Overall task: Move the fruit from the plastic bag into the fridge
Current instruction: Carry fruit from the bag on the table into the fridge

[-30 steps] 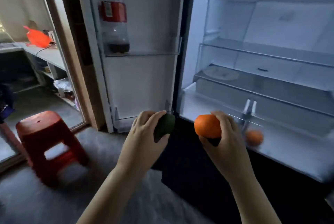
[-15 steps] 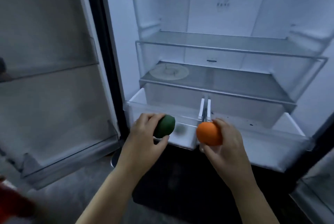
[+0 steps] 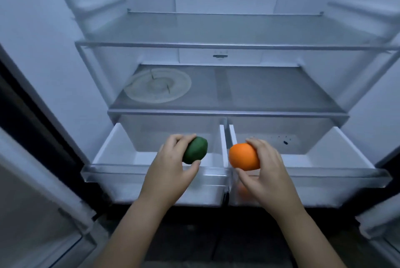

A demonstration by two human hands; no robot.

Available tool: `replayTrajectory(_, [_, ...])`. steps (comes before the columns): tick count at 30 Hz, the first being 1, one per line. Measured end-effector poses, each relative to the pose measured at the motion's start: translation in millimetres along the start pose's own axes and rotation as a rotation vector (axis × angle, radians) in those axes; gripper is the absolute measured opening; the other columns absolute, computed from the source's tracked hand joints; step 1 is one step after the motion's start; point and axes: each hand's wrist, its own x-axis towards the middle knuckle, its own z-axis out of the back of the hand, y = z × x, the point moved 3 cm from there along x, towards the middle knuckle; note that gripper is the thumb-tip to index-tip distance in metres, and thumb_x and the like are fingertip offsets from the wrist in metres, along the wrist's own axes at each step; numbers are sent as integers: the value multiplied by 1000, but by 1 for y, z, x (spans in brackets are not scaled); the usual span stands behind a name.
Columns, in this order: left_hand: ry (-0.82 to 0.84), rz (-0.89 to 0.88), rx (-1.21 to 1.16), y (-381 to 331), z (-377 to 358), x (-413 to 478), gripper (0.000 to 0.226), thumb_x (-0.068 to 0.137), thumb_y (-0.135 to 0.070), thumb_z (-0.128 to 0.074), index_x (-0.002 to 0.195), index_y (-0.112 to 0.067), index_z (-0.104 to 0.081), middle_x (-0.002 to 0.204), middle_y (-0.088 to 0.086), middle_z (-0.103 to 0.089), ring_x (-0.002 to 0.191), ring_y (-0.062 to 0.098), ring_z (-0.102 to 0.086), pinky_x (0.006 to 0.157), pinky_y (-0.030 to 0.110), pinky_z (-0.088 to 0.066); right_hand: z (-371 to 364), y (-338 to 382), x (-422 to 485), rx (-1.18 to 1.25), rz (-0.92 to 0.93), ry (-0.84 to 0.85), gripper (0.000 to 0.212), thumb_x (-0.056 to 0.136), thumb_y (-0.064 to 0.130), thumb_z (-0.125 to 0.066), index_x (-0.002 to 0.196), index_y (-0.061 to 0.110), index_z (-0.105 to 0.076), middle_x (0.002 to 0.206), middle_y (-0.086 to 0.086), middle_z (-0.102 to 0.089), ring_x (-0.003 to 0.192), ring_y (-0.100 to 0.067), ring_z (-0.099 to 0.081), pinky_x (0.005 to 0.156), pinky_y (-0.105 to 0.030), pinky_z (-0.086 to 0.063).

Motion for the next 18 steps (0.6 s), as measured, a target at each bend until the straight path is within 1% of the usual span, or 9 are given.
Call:
replayTrajectory(1, [24,-7,3,3,-6,8,53,81,-27,-66,130,-34,-48,116,-18,-44,99,7,-49,80,29,-47,0,-6,6,1,-9,17,62,76,22,-74,129,27,-43,127,18,-41,116,-1,-37,97,-7,-25])
replayTrajectory(3, [79,-17,25,9,-17,26,52,82,-28,-64,129,-37,-46,117,-20,-44,101,6,-47,79,29,-47,-1,-18,20,-15,-16,58,61,75,23,-73,128,29,-42,124,21,-39,115,0,-35,94,-8,-26])
replayTrajectory(5, [134,-19,54,14,-27,41,49,83,-30,-62,128,-40,-45,117,-23,-43,104,4,-45,77,29,-47,-1,-31,32,-25,-30,100,58,76,28,-72,126,31,-42,124,22,-39,114,1,-35,90,-9,-28])
replayTrajectory(8, [215,-7,85,20,-39,59,47,84,-31,-61,127,-41,-44,117,-23,-43,101,4,-47,76,33,-50,4,-50,50,-44,-30,170,58,78,33,-71,126,34,-39,128,21,-37,116,0,-36,87,-18,-34])
replayTrajectory(11, [313,3,98,27,-51,74,48,83,-32,-62,126,-43,-42,118,-25,-44,98,3,-49,78,34,-51,10,-71,67,-44,-46,340,61,77,35,-72,125,37,-34,130,19,-34,116,-7,-40,87,-26,-41])
replayTrajectory(13, [374,6,120,33,-59,82,49,83,-32,-63,127,-42,-43,120,-25,-45,96,1,-49,80,30,-49,12,-86,78,-57,-62,488,62,76,39,-72,123,41,-31,133,16,-36,113,-11,-45,89,-30,-46])
replayTrajectory(16, [457,25,149,43,-70,94,50,83,-31,-64,128,-38,-44,117,-23,-45,91,-1,-47,77,21,-42,12,-106,93,-85,-56,652,62,74,44,-73,119,45,-29,133,15,-39,109,-11,-48,87,-32,-48])
replayTrajectory(18, [515,41,163,48,-76,101,49,82,-30,-64,127,-36,-46,114,-20,-46,90,2,-49,78,23,-42,10,-116,103,-125,-47,749,62,73,47,-73,116,47,-28,128,16,-43,103,-10,-52,82,-31,-49])
